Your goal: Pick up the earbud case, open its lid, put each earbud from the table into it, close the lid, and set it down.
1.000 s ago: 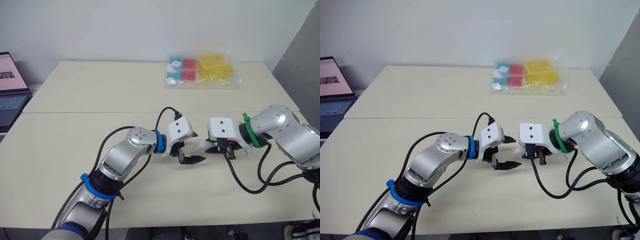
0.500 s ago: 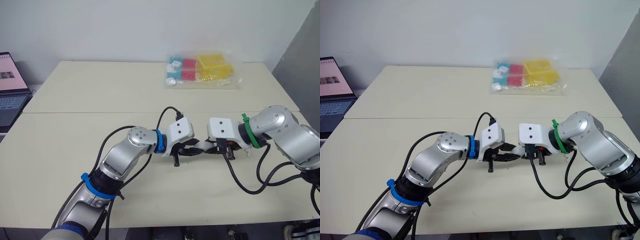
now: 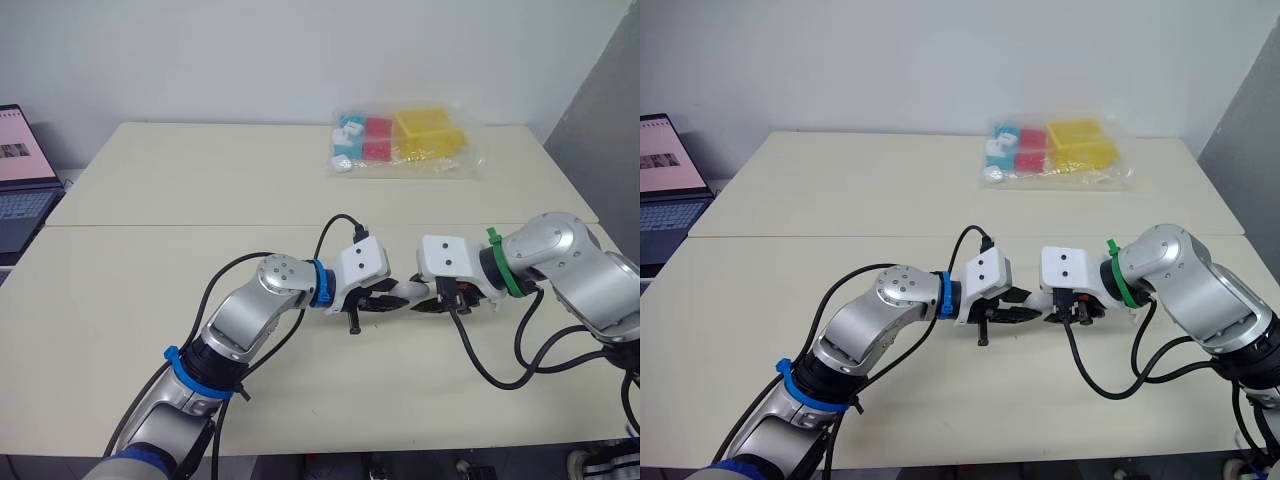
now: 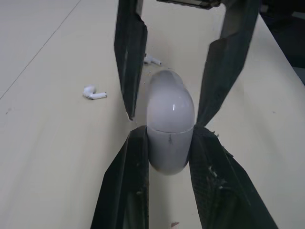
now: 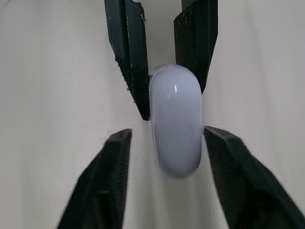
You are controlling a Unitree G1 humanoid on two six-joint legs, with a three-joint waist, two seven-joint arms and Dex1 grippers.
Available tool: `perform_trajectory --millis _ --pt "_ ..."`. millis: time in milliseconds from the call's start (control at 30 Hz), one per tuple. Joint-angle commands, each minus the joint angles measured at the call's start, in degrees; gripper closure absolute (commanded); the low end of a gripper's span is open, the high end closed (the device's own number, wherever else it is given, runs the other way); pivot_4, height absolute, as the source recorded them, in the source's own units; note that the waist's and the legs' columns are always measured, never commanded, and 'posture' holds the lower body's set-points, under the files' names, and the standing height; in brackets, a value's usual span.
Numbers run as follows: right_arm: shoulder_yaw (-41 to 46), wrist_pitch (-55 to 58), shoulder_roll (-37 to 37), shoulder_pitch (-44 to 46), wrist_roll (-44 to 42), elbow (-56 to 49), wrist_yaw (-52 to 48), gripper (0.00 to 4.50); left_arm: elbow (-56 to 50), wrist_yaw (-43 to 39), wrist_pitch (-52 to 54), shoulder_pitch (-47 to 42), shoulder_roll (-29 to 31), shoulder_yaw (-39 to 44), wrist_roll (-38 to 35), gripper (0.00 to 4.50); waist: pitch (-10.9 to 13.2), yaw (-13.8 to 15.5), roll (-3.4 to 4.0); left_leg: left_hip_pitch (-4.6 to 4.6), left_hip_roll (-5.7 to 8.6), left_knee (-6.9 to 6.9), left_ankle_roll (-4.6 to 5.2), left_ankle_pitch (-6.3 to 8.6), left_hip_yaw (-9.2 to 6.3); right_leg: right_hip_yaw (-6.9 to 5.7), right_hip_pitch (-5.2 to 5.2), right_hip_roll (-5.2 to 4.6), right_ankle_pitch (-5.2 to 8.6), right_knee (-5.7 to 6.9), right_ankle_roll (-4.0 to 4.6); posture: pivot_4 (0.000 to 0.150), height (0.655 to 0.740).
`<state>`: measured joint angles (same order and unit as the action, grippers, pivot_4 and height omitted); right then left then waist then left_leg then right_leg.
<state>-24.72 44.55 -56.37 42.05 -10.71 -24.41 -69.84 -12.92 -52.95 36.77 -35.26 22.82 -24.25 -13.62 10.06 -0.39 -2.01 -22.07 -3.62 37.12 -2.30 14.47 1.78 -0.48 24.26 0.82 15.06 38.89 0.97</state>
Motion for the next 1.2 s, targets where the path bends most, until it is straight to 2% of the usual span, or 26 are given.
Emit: perform_trajectory --millis 33,133,267,333,400,500,633,733,900,1200 --pt "4.49 -1.24 -2.64 -0.44 -0.18 -0.36 -0.6 1.28 -0.36 0.63 -1.52 0.34 0.07 1.09 0.3 3.71 0.0 0.04 0.0 0.0 0.0 0.0 0.0 0.0 0.01 0.01 0.0 0.0 0.0 0.0 0.0 0.15 0.74" --pt "6.72 -2.0 -4.42 -1.5 -0.76 -0.39 -1.23 1.28 0.16 0.75 -1.77 0.93 -0.17 1.87 -0.26 3.71 0.0 0.05 0.0 0.0 0.01 0.01 0.0 0.0 0.01 0.01 0.0 -0.01 0.0 0.0 0.0 0.15 0.74" --pt "15.46 -2.16 -9.0 -4.94 -5.37 -1.66 -3.74 1.28 2.34 -0.79 -4.94 5.05 -2.28 6.43 -5.46 3.71 0.0 0.12 0.01 0.02 0.0 -0.01 0.0 0.0 0.02 0.01 -0.01 -0.01 0.0 -0.01 0.0 0.15 0.74" --pt "19.96 -6.22 -9.71 -7.33 -6.34 -1.74 -3.65 1.28 2.98 -1.58 -7.17 7.58 -4.9 10.05 -9.64 3.71 0.0 0.05 0.01 0.04 -0.01 -0.02 0.0 0.0 0.03 0.01 -0.02 -0.01 0.0 -0.01 0.01 0.15 0.74" --pt "25.79 -9.81 -5.97 -9.72 -9.04 -3.08 -0.71 1.28 4.52 -2.3 -10.59 9.56 -6.43 12.7 -11.42 3.71 0.0 0.07 0.01 0.08 -0.01 -0.02 0.0 0.0 0.02 0.01 -0.07 -0.01 0.0 -0.01 0.01 0.15 0.74" --pt "30.26 -11.3 -0.5 -12.95 -13.17 -5.85 2.27 1.28 5.19 -5.54 -13.92 11.07 -5.23 12.78 -11.32 3.71 -0.01 -0.04 0.0 0.19 -0.02 -0.01 0.0 0.0 0.0 0.0 -0.17 0.01 0.0 0.03 0.01 0.15 0.74" --pt "28.45 -12.63 2.1 -14.94 -12.81 -9.27 5.36 1.28 6.34 -5.47 -18.94 10.63 -5.14 12.89 -9.87 3.71 -0.02 0.15 0.02 0.18 0.0 0.02 -0.02 -0.02 -0.01 -0.02 -0.17 -0.01 0.0 0.08 0.01 0.15 0.74" --pt "24.09 -16.24 4.23 -14.4 -8.78 -8.93 7.84 1.28 7.16 -5.07 -20.75 9.87 -6.12 13.27 -10.16 3.71 -0.02 0.08 0.02 0.19 0.02 0.09 -0.02 -0.02 0.04 0.03 -0.2 -0.02 -0.02 0.07 -0.02 0.15 0.74" --pt "19.49 -16.59 6.09 -11.49 -6.72 -6.31 8.79 1.28 7.74 -6.14 -24.66 9.95 -6.53 12.24 -9.45 3.71 -0.02 0.05 0.02 0.16 0.01 0.07 -0.02 -0.01 0.04 0.02 -0.17 -0.01 -0.02 0.07 -0.02 0.15 0.74" --pt "17.85 -17.52 6.14 -9.12 -5.47 -3.34 7.81 1.28 7.83 -7.79 -30.42 11.91 -6.15 10.98 -7.65 3.71 -0.02 0.11 0.02 0.15 0.01 0.06 -0.02 -0.01 0.03 0.01 -0.18 -0.01 -0.02 0.05 -0.02 0.15 0.74"
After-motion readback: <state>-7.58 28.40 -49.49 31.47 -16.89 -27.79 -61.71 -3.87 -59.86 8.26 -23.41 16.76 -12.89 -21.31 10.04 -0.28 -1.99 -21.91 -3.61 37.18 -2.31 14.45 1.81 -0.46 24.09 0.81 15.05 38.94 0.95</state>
